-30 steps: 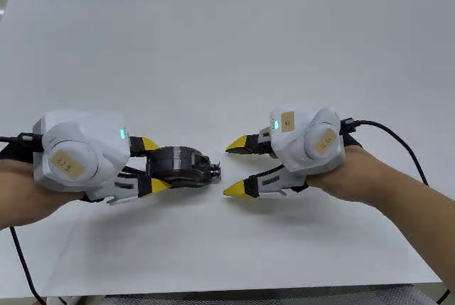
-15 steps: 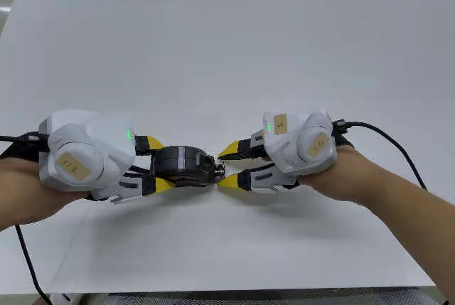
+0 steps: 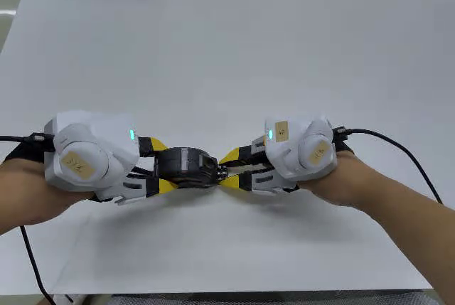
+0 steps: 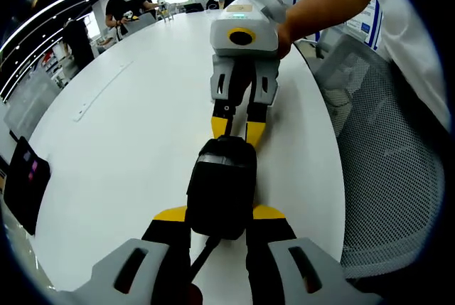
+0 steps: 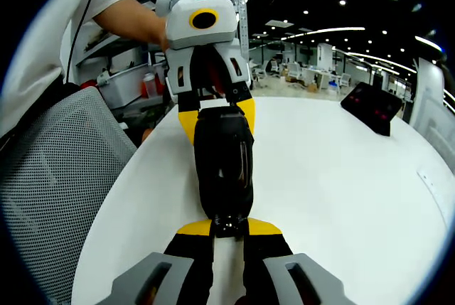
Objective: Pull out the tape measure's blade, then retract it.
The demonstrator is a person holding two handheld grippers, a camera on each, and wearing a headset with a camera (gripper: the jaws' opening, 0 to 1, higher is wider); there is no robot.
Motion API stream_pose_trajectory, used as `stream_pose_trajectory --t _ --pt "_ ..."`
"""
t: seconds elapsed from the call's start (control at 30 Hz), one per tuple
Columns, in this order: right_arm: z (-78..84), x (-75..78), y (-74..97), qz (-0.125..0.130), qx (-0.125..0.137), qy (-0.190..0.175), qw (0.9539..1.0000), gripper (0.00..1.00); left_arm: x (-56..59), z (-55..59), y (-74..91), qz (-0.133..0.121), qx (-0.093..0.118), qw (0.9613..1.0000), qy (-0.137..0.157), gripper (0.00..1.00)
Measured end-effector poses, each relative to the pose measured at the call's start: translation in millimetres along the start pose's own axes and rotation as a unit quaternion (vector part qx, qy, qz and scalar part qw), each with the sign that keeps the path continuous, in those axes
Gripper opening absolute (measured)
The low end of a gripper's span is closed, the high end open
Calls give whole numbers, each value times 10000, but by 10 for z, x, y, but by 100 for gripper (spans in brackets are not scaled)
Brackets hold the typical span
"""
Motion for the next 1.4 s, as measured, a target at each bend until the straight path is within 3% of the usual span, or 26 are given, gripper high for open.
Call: stream_pose_trajectory --t 1.0,1.4 --pt "10 3 26 -24 -114 115 9999 11 -19 21 -25 3 0 10000 16 23" --pt "126 -5 142 -7 -164 53 9999 10 -10 15 -19 4 0 10000 38 24"
Point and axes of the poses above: the centre of the closed fingertips' face, and the gripper's own axes: y roughly backward along the fingers, x roughly to its right, z roughly out of its underside, the point moved 8 cm from there along y, roughly backward along the fingers, and after that the axes turned 15 degrees about -x, right-handed, at the moved point
